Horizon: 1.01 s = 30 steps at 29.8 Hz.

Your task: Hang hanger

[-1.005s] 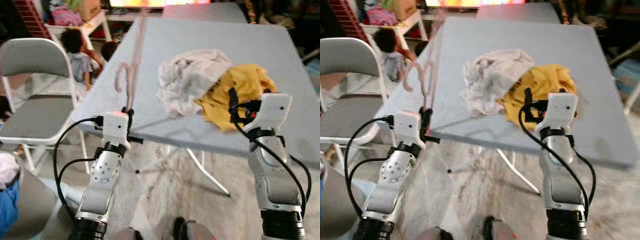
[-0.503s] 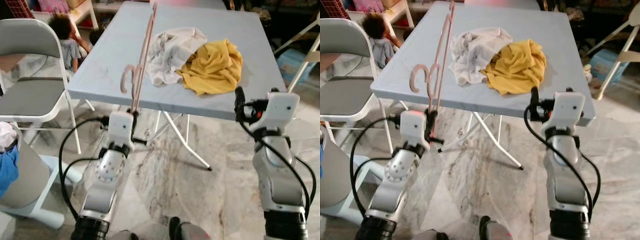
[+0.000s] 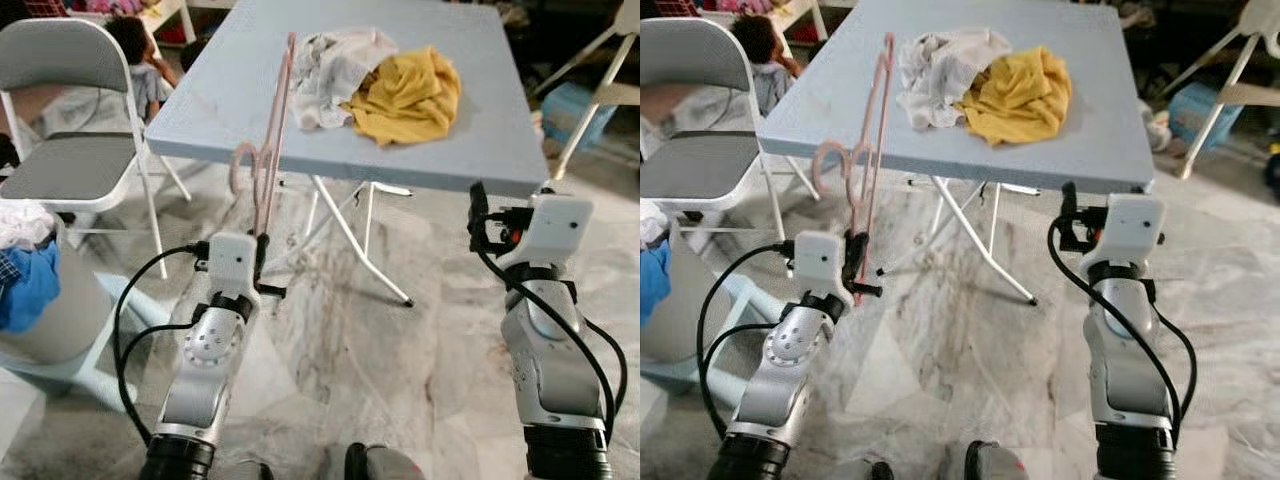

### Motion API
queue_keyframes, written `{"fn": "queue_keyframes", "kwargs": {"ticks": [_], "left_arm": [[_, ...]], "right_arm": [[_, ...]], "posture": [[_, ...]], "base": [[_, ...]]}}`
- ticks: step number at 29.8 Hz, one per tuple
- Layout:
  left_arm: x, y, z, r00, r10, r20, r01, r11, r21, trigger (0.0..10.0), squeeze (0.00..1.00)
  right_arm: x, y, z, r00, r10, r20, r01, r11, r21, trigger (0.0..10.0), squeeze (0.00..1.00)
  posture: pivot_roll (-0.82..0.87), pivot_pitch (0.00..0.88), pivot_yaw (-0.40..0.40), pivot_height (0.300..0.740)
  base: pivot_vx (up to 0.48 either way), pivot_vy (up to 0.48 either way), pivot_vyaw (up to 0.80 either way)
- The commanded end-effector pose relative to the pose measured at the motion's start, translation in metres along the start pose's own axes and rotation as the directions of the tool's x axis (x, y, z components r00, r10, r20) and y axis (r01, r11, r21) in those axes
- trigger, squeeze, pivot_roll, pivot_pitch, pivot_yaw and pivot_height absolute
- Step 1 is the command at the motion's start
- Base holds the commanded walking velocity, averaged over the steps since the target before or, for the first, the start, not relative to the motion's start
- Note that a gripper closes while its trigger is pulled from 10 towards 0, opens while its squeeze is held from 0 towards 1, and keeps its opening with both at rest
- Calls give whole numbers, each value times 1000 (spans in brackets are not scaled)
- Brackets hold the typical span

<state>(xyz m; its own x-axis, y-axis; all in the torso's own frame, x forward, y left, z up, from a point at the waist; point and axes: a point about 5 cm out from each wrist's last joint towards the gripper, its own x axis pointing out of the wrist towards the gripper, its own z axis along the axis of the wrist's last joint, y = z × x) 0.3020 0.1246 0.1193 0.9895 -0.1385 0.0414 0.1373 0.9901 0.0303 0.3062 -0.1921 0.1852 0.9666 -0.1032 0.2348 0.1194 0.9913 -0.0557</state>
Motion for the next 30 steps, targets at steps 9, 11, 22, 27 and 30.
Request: {"fn": "queue_keyframes", "kwargs": {"ticks": [9, 11, 22, 27, 30], "left_arm": [[2, -2, 1, 1000, -27, -12, 26, 999, -24, 10000, 0], [2, -1, 1, 1000, -29, -13, 29, 999, -25, 10000, 0], [2, -1, 1, 999, -36, -19, 36, 999, -19, 10000, 0], [3, -2, 1, 999, -40, -20, 40, 999, -13, 10000, 0], [2, -3, 0, 999, -42, -25, 42, 999, -9, 10000, 0]], "right_arm": [[2, -2, -1, 1000, -8, -12, 8, 1000, 10, 10000, 0], [2, -2, -1, 1000, -7, -12, 7, 1000, 10, 10000, 0], [2, -4, 0, 1000, -8, -6, 8, 1000, 1, 10000, 0], [3, -4, 0, 1000, -9, -5, 9, 1000, 1, 10000, 0], [2, -3, 0, 1000, -8, -5, 8, 1000, 3, 10000, 0]], "posture": [[-74, 175, -5, 740], [-75, 175, -4, 740], [-80, 179, 1, 740], [-80, 178, 1, 740], [-78, 178, 4, 740]], "base": [[0, 61, -341], [0, 362, -800], [0, 408, -800], [0, 431, -625], [0, 429, -335]]}}
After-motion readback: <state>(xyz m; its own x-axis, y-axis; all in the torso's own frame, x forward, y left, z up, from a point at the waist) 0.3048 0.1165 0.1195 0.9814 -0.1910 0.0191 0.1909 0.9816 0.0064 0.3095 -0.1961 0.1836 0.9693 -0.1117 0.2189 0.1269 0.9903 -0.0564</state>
